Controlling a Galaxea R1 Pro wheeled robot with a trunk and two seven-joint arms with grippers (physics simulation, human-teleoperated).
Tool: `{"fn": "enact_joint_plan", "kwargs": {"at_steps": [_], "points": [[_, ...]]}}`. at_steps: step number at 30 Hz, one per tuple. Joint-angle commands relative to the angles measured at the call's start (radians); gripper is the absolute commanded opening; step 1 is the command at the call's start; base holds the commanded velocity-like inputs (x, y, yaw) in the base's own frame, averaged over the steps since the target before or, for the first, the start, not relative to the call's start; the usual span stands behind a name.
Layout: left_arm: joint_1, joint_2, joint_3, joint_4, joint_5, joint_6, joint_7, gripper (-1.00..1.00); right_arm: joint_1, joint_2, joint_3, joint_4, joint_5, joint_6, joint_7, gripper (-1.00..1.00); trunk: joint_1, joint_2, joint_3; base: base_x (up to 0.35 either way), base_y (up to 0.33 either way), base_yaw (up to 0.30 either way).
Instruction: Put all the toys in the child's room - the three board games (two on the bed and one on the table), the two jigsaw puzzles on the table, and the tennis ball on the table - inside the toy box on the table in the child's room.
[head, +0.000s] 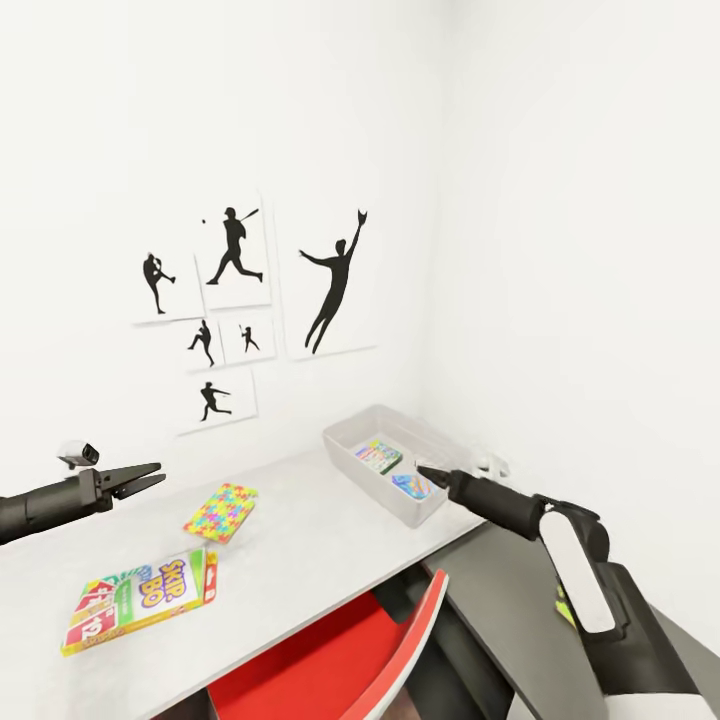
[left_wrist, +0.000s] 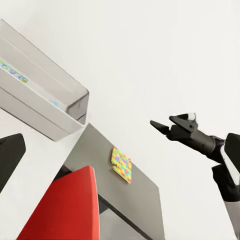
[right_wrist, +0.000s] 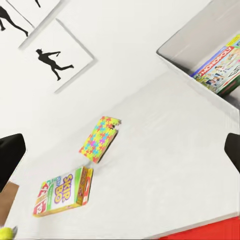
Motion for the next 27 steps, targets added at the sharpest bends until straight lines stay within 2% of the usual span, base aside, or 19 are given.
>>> {"fn": "enact_joint_plan", "kwargs": {"at_steps": [1,6,11,15,20,27], "points": [[0.000,0.000,0.000,0.000,-0.001,0.011,-0.005,1.00,0.019,0.000,-0.009,-0.015,0.004,0.003,0.014,1.00,0.001,0.000,0.001,-0.004,0.000,0.000],[0.000,0.000,0.001,0.000,-0.002,0.010,-0.005,1.00,0.130,0.001,-0.057,-0.060,0.006,-0.009,0.097,1.00,0.001,0.000,0.009,-0.032,0.000,0.000],[0.000,-0.001,0.001,0.000,-0.003,0.010,-0.005,1.00,0.195,0.001,-0.076,-0.065,0.006,-0.074,0.127,1.00,0.001,0.000,0.017,-0.222,0.000,0.000],[0.000,-0.001,0.001,0.000,-0.005,0.010,-0.005,1.00,0.211,0.000,-0.082,-0.070,0.006,-0.095,0.147,1.00,0.001,0.000,0.024,-0.295,0.000,0.000],[0.000,-0.001,0.001,0.000,-0.006,0.009,-0.005,1.00,0.216,0.001,-0.107,-0.076,0.006,-0.099,0.174,1.00,0.001,0.000,0.026,-0.280,0.000,0.000],[0.000,-0.001,0.003,0.000,-0.007,0.009,-0.005,1.00,0.217,0.004,-0.120,-0.070,0.014,-0.104,0.173,1.00,0.001,0.000,0.027,-0.058,0.000,0.000]]}}
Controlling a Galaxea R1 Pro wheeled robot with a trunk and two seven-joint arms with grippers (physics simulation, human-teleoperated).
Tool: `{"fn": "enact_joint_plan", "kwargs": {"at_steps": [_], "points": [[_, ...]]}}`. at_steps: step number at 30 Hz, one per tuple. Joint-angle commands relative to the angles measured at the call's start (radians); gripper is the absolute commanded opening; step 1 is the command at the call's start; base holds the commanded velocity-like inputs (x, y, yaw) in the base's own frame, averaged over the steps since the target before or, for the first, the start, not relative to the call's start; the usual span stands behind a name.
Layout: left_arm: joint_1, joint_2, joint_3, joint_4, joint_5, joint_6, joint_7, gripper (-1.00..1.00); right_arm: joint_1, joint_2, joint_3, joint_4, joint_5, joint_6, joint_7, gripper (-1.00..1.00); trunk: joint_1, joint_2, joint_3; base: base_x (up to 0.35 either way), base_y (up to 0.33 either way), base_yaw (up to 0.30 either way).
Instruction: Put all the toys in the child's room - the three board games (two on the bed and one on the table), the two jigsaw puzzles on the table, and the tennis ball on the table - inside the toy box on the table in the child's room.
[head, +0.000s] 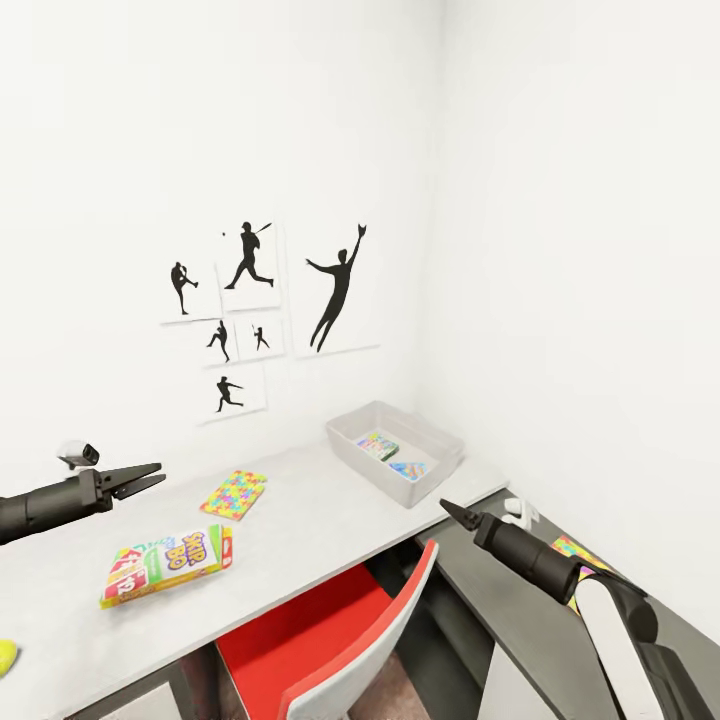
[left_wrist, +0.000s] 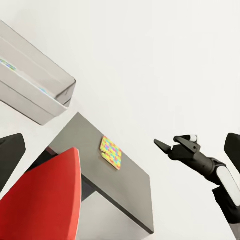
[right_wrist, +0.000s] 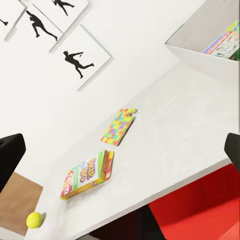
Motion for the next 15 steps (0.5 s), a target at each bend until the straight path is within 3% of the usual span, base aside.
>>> {"fn": "enact_joint_plan", "kwargs": {"at_steps": [1,5,9,15], "points": [[0.000,0.000,0.000,0.000,-0.002,0.011,-0.005,1.00,0.000,0.001,-0.002,0.001,0.000,0.005,0.002,1.00,0.000,-0.001,0.000,-0.005,0.000,0.000],[0.000,0.000,0.000,0.000,-0.002,0.011,-0.005,1.00,0.000,0.001,-0.001,0.003,0.003,0.004,-0.002,1.00,0.000,-0.001,0.000,-0.024,0.000,0.000],[0.000,0.000,-0.001,0.000,-0.002,0.011,-0.005,1.00,0.000,0.001,-0.001,0.004,0.004,0.005,-0.005,1.00,0.000,-0.001,0.000,-0.185,0.000,0.038],[0.000,0.000,-0.001,0.000,-0.003,0.011,-0.005,1.00,0.000,0.004,0.000,0.004,0.006,0.009,-0.036,1.00,0.000,-0.001,0.000,-0.123,0.000,0.221]]}}
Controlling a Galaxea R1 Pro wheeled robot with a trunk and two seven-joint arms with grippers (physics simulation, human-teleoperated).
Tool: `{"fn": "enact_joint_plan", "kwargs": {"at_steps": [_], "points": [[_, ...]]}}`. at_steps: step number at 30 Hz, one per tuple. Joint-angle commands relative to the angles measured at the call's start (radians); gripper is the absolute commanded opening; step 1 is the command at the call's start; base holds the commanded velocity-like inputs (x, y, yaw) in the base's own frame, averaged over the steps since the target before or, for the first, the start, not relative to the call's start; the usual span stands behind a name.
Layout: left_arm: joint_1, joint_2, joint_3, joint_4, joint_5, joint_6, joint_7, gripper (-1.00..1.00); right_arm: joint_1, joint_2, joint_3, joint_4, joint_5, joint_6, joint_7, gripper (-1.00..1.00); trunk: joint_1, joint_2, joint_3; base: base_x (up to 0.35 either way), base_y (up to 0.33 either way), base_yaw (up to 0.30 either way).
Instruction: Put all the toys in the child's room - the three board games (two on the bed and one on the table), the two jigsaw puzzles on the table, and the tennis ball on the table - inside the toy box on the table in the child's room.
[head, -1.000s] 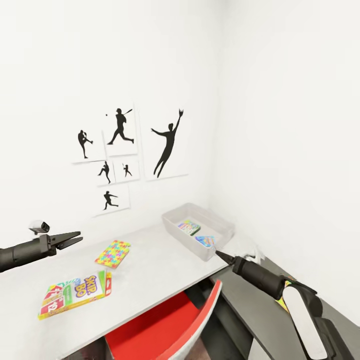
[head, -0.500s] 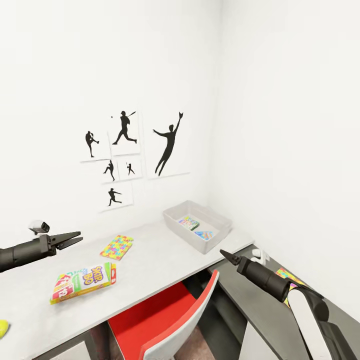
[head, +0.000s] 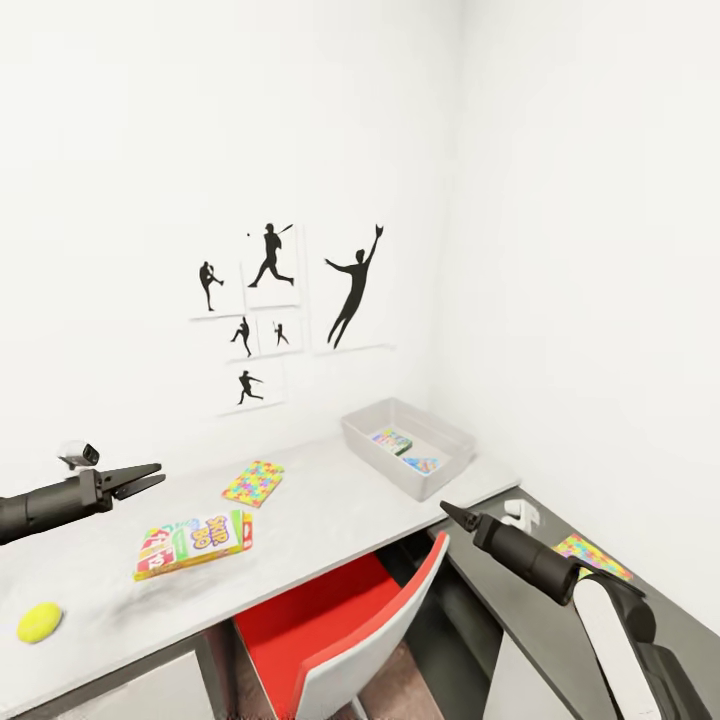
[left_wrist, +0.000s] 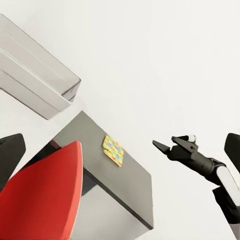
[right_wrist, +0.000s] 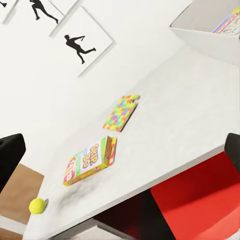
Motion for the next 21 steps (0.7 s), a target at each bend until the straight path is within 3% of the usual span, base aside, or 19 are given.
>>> {"fn": "enact_joint_plan", "kwargs": {"at_steps": [1,15,21], "points": [[-0.001,0.000,0.000,0.001,-0.002,0.011,-0.005,1.00,0.000,0.001,0.000,0.000,0.000,0.007,-0.007,1.00,0.000,-0.001,0.000,-0.032,0.000,0.271],[0.008,0.007,0.006,0.013,0.000,0.012,-0.005,1.00,-0.001,0.008,0.006,0.000,0.000,0.010,-0.057,1.00,0.000,-0.001,-0.002,-0.047,0.000,0.285],[0.012,0.009,0.038,0.017,0.000,0.013,-0.005,1.00,-0.002,0.011,0.010,0.000,-0.003,0.012,-0.100,1.00,0.000,-0.001,-0.005,-0.002,0.000,0.288]]}}
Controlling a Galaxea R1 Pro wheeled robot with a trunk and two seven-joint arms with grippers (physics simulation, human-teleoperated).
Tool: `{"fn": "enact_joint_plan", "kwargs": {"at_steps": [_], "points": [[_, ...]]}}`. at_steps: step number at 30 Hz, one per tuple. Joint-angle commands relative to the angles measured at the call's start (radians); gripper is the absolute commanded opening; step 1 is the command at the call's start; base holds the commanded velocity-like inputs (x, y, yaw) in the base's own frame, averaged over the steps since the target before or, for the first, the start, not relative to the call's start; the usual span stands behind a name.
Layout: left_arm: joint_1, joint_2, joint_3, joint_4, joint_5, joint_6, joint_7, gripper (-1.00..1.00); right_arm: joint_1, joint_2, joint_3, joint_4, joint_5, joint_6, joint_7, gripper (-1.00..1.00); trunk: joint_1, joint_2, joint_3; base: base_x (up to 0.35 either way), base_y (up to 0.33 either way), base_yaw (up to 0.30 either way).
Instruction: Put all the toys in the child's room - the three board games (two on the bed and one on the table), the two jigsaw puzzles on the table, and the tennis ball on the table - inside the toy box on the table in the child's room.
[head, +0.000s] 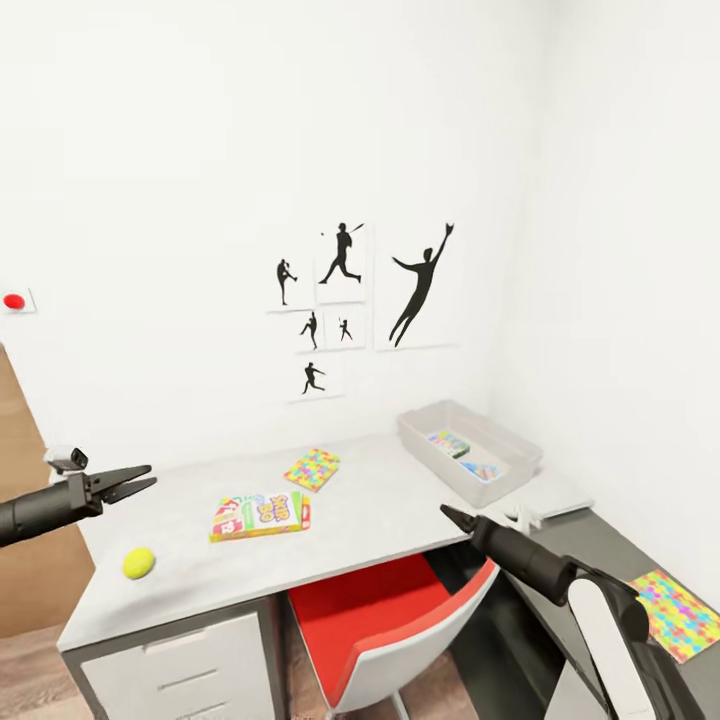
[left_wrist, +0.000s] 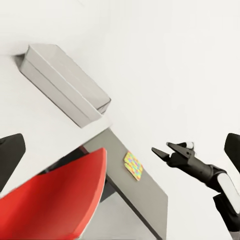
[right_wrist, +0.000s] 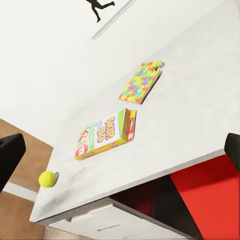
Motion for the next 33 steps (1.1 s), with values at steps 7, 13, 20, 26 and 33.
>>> {"fn": "enact_joint_plan", "kwargs": {"at_steps": [7,13,20,26,33], "points": [[0.002,-0.008,0.006,0.002,-0.004,0.009,-0.005,1.00,-0.001,0.001,-0.001,-0.001,-0.001,0.006,-0.052,1.00,0.000,-0.001,-0.005,0.000,0.000,0.281],[0.002,-0.008,0.006,0.002,-0.003,0.010,-0.005,1.00,-0.002,0.001,-0.001,-0.001,-0.001,0.006,-0.058,1.00,0.000,-0.001,-0.010,0.000,0.000,0.271],[0.002,-0.008,0.006,0.002,-0.004,0.010,-0.005,1.00,-0.003,0.001,-0.001,-0.001,-0.001,0.006,-0.061,1.00,0.000,-0.001,-0.016,0.000,0.002,0.256],[0.002,-0.009,0.006,0.002,-0.003,0.010,-0.005,1.00,-0.003,0.001,-0.001,0.001,-0.001,0.006,-0.062,1.00,0.000,-0.001,-0.023,0.070,0.071,0.226],[0.002,-0.009,0.007,0.002,-0.004,0.010,-0.005,1.00,-0.004,-0.001,-0.002,0.002,-0.001,0.007,-0.060,1.00,0.000,-0.001,-0.033,0.035,0.020,0.182]]}}
